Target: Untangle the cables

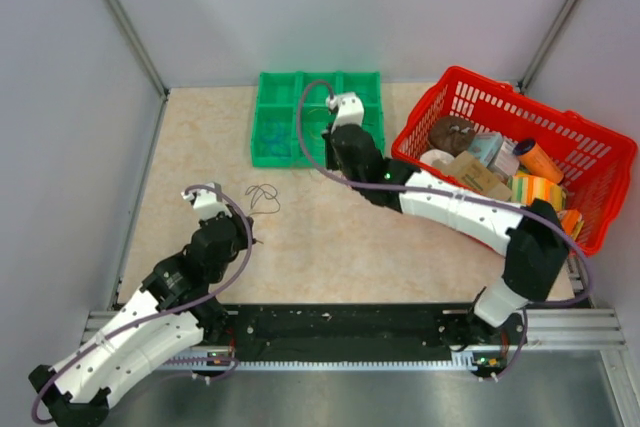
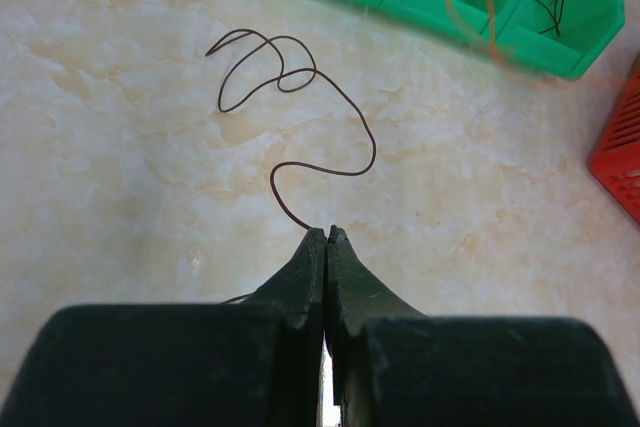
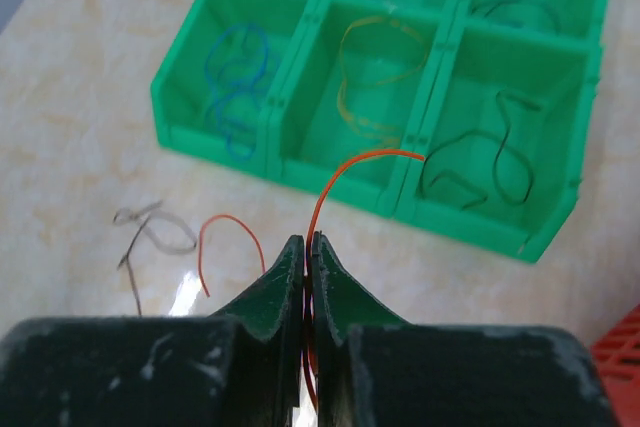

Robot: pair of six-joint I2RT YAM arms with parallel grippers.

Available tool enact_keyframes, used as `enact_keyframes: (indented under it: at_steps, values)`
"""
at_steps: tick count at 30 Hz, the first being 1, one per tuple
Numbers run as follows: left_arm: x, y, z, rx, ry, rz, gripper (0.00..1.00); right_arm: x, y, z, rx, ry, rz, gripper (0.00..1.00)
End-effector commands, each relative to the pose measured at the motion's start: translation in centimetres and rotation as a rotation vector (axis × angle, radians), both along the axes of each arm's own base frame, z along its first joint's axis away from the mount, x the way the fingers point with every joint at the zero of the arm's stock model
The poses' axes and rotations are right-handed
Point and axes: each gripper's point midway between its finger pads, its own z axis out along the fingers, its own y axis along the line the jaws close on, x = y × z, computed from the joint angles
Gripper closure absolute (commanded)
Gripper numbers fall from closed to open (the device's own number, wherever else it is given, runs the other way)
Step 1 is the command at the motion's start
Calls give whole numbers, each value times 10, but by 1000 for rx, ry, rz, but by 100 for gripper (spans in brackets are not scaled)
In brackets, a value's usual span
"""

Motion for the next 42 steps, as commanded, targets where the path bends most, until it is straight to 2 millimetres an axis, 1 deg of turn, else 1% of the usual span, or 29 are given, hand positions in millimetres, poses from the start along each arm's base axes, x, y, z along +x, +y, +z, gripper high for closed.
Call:
enact_keyframes:
  at_steps: [1, 2, 3, 4, 5, 6, 7, 9, 10, 11, 12, 14, 15, 16, 17, 18, 19, 20, 22, 23, 26, 30, 32, 34, 38, 41, 42]
  values:
    - [-3, -4, -3, -42, -10, -22, 100, 77, -8, 68, 19, -202, -143, 100]
    - [-4, -4, -4, -42, -8, -29, 100, 92, -11, 83, 23, -241, -173, 100]
    - [-6, -5, -5, -44, -6, -34, 100, 105, -12, 91, 11, -272, -196, 100]
    - [-7, -5, -7, -43, 0, -43, 100, 120, -10, 93, -7, -301, -215, 100]
    - [-8, -6, -8, -47, 1, -48, 100, 131, -11, 110, -2, -349, -232, 100]
    - [-9, -6, -10, -48, 4, -53, 100, 144, -6, 104, -27, -364, -239, 100]
    - [-11, -7, -13, -54, 10, -60, 100, 156, -2, 115, -40, -407, -246, 100]
    - [-13, -9, -17, -63, 17, -72, 100, 180, 3, 116, -86, -462, -272, 100]
    - [-14, -10, -19, -69, 22, -77, 100, 191, 6, 120, -105, -491, -280, 100]
    - [-16, -11, -21, -74, 29, -81, 100, 203, 14, 114, -137, -505, -271, 100]
    - [-17, -11, -23, -79, 35, -83, 100, 214, 16, 116, -154, -531, -278, 100]
    - [-20, -11, -27, -85, 50, -86, 100, 237, 26, 99, -185, -549, -265, 100]
    - [-21, -11, -27, -91, 52, -88, 100, 246, 29, 97, -190, -560, -256, 100]
    - [-22, -12, -28, -96, 57, -89, 100, 256, 34, 86, -201, -563, -248, 100]
    - [-23, -12, -28, -101, 57, -94, 100, 265, 37, 79, -204, -566, -250, 100]
    - [-23, -12, -28, -103, 58, -93, 100, 272, 37, 78, -198, -576, -253, 100]
    - [-24, -12, -27, -104, 60, -94, 100, 279, 39, 70, -199, -582, -244, 100]
    - [-24, -11, -25, -106, 56, -90, 100, 283, 40, 68, -193, -601, -245, 100]
    - [-24, -9, -24, -101, 60, -81, 100, 293, 38, 55, -195, -613, -246, 100]
    - [-23, -8, -22, -98, 58, -73, 100, 297, 37, 54, -186, -619, -246, 100]
    - [-21, -4, -21, -83, 60, -50, 100, 308, 32, 39, -166, -606, -244, 100]
    - [-19, -5, -23, -78, 73, -38, 100, 319, 39, 15, -118, -590, -176, 100]
    - [-18, -7, -24, -80, 83, -40, 100, 322, 45, 7, -83, -583, -145, 100]
    - [-18, -8, -24, -78, 93, -40, 100, 326, 46, 1, -40, -577, -140, 100]
    - [-18, -8, -26, -73, 110, -28, 100, 338, 41, -5, 75, -549, -133, 100]
    - [-17, -8, -29, -78, 110, -26, 100, 341, 42, -10, 94, -554, -118, 99]
    - [-17, -9, -30, -80, 109, -28, 100, 342, 43, -12, 91, -555, -110, 97]
